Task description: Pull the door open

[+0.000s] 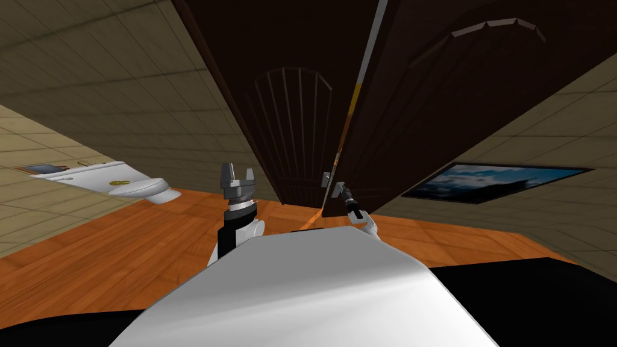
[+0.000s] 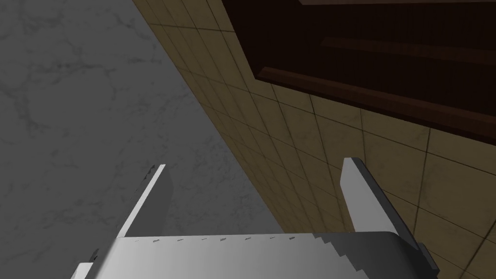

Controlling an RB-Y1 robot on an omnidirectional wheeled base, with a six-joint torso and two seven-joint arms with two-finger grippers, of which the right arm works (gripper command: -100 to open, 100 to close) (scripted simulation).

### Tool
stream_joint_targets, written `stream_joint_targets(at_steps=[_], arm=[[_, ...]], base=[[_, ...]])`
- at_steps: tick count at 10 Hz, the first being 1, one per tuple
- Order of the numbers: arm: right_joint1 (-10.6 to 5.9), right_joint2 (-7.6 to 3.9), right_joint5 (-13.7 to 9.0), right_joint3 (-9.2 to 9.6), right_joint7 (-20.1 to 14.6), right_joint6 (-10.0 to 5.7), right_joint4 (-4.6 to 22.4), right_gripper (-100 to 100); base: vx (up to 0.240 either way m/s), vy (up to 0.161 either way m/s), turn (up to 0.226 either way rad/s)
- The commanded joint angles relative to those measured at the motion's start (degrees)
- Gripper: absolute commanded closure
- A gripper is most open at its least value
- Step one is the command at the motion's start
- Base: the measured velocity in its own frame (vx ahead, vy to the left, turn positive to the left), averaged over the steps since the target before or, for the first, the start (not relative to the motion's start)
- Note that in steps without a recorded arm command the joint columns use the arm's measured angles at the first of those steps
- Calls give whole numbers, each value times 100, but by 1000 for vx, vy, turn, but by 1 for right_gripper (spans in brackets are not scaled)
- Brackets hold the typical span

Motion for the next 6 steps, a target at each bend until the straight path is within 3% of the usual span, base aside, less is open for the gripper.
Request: stream_joint_targets(at_steps=[1,4,5,6], arm=[[23,10,3,12,-1,9,15,100],[23,10,3,12,-1,9,15,100],[116,-98,35,116,-122,-73,-41,100],[140,-127,42,144,-157,-98,-58,100]], base=[[-28,-3,4],[-11,0,-3],[-139,-75,160],[-193,-109,141]])
